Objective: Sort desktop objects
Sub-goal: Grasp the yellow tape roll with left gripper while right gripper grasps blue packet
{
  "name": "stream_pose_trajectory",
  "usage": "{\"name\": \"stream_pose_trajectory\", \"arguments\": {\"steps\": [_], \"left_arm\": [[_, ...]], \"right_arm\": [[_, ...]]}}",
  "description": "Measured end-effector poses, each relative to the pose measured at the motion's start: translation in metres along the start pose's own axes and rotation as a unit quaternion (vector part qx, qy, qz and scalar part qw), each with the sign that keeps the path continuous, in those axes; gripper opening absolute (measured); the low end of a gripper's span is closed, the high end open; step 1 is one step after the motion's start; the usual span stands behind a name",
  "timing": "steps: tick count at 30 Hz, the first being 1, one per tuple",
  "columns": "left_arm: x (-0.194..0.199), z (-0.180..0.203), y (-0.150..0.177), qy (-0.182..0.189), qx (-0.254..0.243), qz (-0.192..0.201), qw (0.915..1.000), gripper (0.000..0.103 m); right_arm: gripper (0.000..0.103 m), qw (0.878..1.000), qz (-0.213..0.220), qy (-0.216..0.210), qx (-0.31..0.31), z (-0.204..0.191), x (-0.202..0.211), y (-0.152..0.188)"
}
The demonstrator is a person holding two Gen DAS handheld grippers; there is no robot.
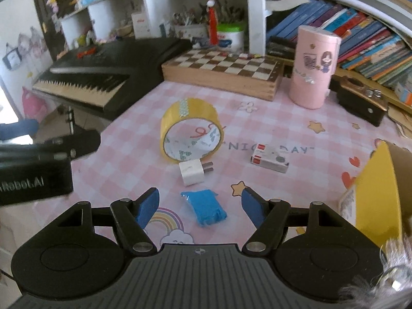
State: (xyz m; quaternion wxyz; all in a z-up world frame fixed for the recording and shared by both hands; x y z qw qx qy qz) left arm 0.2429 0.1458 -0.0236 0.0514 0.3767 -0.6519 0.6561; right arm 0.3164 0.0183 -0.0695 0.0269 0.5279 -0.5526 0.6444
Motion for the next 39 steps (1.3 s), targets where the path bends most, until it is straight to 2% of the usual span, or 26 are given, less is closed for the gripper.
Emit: {"name": "stream_pose_trajectory", "arguments": {"steps": [9, 12, 16, 20, 28, 39], "left_arm": [[-0.025, 0.009, -0.002, 0.001, -0.008, -0.023, 0.9997, 0.101], [-0.034, 0.014, -0.005, 0.006, -0.012, -0.029, 0.9995, 0.101], [-0.048, 0.023, -0.009, 0.028, -0.021, -0.034, 0.9988, 0.101], [-0.064, 0.033, -0.015, 0.060, -0.017, -0.041, 0.9972, 0.101], [-0.094, 0.058, -0.021, 0.117, -0.049, -0.044, 0.9910, 0.101], [-0.129, 0.075, -0.017, 0.114, -0.056, -0.072, 0.9893, 0.101]], "right_arm": [[0.063, 0.998, -0.051, 0.006, 0.023, 0.010, -0.045, 0.003], [0.057, 0.998, -0.063, 0.005, 0.026, 0.013, -0.055, 0.003], [0.029, 0.996, -0.086, -0.015, 0.019, 0.017, -0.066, 0.007], [0.027, 0.997, -0.076, -0.019, 0.027, 0.017, -0.060, 0.007], [0.027, 0.999, -0.050, 0.010, 0.015, 0.030, -0.028, 0.006], [0.027, 0.999, -0.040, 0.020, -0.022, 0.047, -0.013, 0.008]]}}
Point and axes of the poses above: each gripper's, at about its wrist camera, not at the fingertips, and x roughly against the way its jaws point, z to its right, y to its underside, the point moved 4 cm from there along -x, roughly the way its jaws point, and after that the axes turned 5 degrees about -y, right-handed, at the moved point
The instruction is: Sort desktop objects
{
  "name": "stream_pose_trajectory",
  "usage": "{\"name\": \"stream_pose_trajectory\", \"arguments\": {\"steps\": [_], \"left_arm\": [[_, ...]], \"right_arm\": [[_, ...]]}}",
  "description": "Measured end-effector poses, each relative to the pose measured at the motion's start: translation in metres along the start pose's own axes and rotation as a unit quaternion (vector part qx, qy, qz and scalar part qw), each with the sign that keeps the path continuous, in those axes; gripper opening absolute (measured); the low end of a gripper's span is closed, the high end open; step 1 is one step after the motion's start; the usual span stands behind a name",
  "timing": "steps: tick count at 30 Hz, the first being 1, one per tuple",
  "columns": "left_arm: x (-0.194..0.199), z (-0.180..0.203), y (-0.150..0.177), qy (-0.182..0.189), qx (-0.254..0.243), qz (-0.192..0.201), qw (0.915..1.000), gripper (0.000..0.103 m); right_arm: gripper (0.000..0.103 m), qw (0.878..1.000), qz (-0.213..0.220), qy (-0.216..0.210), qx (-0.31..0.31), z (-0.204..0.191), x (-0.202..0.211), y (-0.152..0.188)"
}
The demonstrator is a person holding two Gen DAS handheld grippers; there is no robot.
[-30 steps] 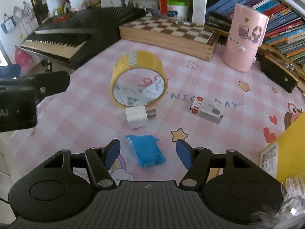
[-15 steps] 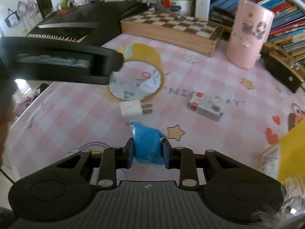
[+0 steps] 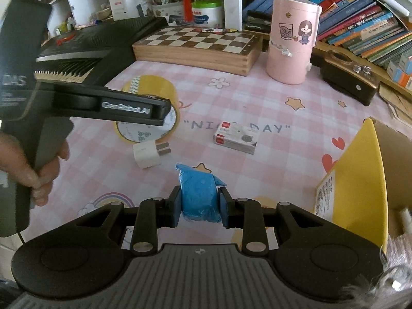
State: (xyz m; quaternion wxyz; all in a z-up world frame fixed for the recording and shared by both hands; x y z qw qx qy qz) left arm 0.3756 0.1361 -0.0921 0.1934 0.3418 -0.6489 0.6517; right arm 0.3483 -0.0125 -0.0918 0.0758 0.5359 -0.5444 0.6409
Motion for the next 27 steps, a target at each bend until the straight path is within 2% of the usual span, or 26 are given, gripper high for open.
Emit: {"name": "stream_pose_trajectory", "arguments": {"steps": [5, 15, 20, 27], "left_arm": [[-0.011, 0.011, 0.001, 0.010, -0.006, -0.008, 0.9999, 0.101], [-0.040, 0.031, 0.014, -0.051, -0.057, -0.023, 0.9968, 0.100], [-0.032, 0.030, 0.017, -0.040, -0.048, -0.004, 0.9980, 0.096], [0.009, 0.019, 0.006, -0.037, -0.032, 0.048, 0.9977, 0.095]], "right_arm": [[0.027, 1.000, -0.001, 0.001, -0.003, 0.001, 0.000, 0.001], [0.027, 1.000, 0.000, 0.001, -0.005, 0.004, 0.002, 0.003], [0.027, 1.000, 0.002, 0.000, 0.000, 0.002, 0.003, 0.003], [0.027, 1.000, 0.014, 0.006, 0.003, 0.000, 0.009, 0.000]]}}
Point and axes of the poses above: each gripper's, at about its wrist camera, not at the fingertips, and x roughly against the way its jaws point, z to its right, y to its underside, the point moved 4 cm from there along -x, roughly the way its jaws point, and after that the axes turned 5 degrees about -y, right-handed, at the moved point
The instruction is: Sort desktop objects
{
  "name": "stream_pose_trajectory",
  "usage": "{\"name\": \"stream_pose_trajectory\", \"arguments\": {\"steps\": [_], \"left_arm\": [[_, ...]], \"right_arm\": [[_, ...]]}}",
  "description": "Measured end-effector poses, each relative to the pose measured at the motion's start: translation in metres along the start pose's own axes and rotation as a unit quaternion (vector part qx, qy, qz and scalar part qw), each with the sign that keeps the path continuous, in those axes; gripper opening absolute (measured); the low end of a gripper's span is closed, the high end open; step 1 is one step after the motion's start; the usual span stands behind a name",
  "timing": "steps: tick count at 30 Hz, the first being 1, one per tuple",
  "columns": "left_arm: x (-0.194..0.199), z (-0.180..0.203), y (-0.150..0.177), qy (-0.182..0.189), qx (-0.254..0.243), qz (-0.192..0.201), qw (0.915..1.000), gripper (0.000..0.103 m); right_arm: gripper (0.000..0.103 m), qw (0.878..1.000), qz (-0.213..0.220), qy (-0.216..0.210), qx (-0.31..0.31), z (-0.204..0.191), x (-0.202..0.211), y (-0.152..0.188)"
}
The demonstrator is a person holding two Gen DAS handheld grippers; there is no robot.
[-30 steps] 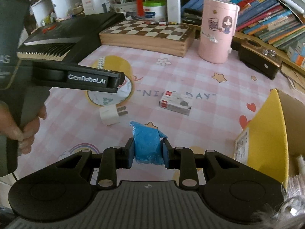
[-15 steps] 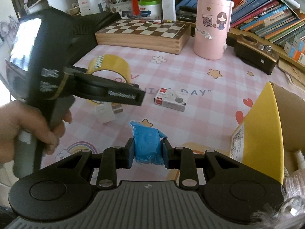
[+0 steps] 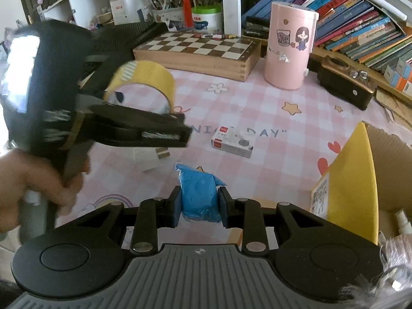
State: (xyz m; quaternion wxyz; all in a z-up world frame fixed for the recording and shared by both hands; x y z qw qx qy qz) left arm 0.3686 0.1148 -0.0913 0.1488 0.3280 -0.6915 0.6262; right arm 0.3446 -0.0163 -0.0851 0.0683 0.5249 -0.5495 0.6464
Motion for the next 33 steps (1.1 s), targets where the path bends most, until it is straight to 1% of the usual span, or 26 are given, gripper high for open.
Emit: {"name": "stream_pose_trajectory", "arguments": {"steps": [6, 15, 22, 33], "left_arm": [[0.054, -0.021, -0.007, 0.013, 0.033, 0.041, 0.9985, 0.095], [0.132, -0.043, 0.001, 0.049, 0.052, 0.081, 0.9942, 0.096], [0.167, -0.052, 0.021, 0.075, 0.051, 0.090, 0.9918, 0.096], [0.216, -0.069, 0.064, 0.107, 0.048, 0.089, 0.9892, 0.096]], "right_arm": [[0.027, 1.000, 0.024, 0.012, -0.001, -0.005, 0.019, -0.002], [0.027, 0.997, 0.073, 0.023, -0.026, -0.017, 0.060, 0.003], [0.027, 0.996, 0.086, 0.025, -0.028, -0.039, 0.089, 0.021], [0.027, 0.995, 0.086, 0.037, -0.045, -0.082, 0.112, 0.062]]}}
Point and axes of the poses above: each gripper's, at about its wrist camera, not at the fingertips, and x roughly against the way its jaws point, z to its right, y to its underside, the point moved 4 cm from there along -x, roughly the way its jaws point, and after that the axes turned 5 degrees about -y, right-handed, at the moved point
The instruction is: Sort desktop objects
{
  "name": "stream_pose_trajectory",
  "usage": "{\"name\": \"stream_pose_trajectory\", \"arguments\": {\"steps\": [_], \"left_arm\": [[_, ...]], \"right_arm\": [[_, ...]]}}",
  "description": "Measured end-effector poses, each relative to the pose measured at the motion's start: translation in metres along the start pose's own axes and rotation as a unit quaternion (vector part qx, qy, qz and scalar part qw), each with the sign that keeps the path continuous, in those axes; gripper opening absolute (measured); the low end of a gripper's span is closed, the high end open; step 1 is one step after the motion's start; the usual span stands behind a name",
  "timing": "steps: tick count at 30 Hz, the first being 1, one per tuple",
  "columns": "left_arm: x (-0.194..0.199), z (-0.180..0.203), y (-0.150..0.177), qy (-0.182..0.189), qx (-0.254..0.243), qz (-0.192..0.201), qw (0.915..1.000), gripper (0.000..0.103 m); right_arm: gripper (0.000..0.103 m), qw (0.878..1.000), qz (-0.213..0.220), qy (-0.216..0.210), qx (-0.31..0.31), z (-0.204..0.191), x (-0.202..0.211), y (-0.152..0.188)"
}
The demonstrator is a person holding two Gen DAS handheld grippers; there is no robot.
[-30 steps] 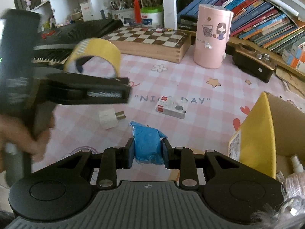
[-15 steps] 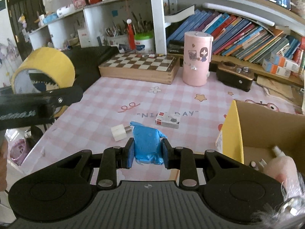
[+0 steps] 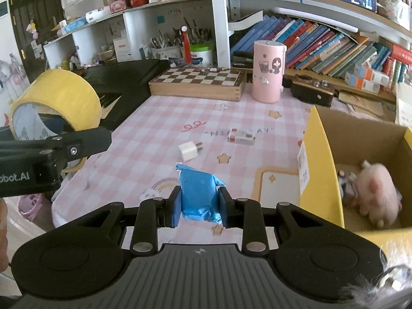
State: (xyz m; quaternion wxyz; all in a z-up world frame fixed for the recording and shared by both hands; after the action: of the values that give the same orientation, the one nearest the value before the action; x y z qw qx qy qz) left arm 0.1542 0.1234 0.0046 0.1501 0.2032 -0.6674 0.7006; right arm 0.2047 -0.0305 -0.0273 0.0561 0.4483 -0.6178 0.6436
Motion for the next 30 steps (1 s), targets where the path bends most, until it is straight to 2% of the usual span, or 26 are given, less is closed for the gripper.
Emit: {"name": "stream_pose_trajectory", "arguments": {"steps": [10, 17, 23, 30], "left_arm": [[0.048, -0.005, 0.030, 0.026, -0.003, -0.018, 0.9995, 0.096], [0.068, 0.013, 0.053, 0.063, -0.021, -0.031, 0.9973, 0.096], [0.072, 0.037, 0.063, 0.111, -0.044, -0.049, 0.9916, 0.096], [0.071, 0.075, 0.067, 0.172, -0.076, -0.055, 0.9806, 0.096]], "right_arm": [[0.027, 1.000, 0.000, 0.014, -0.019, -0.033, 0.037, 0.039], [0.027, 0.999, -0.005, 0.033, -0.038, -0.042, 0.063, 0.075], [0.027, 0.995, -0.010, 0.068, -0.079, -0.031, 0.087, 0.103], [0.027, 0.982, -0.002, 0.124, -0.142, -0.005, 0.119, 0.130]]}}
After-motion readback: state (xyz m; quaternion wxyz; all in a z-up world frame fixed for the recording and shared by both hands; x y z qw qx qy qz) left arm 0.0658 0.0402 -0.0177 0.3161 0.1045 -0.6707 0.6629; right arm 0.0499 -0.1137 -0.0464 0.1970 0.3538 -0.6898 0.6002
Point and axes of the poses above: each gripper's, at about its wrist camera, not at the fingertips, and x roughly against the way its jaws point, z to its right, y to its underside, the point moved 4 cm from there along -x, roughly the way its jaws point, and after that the axes turned 5 degrees about -y, right-handed, at the moved point
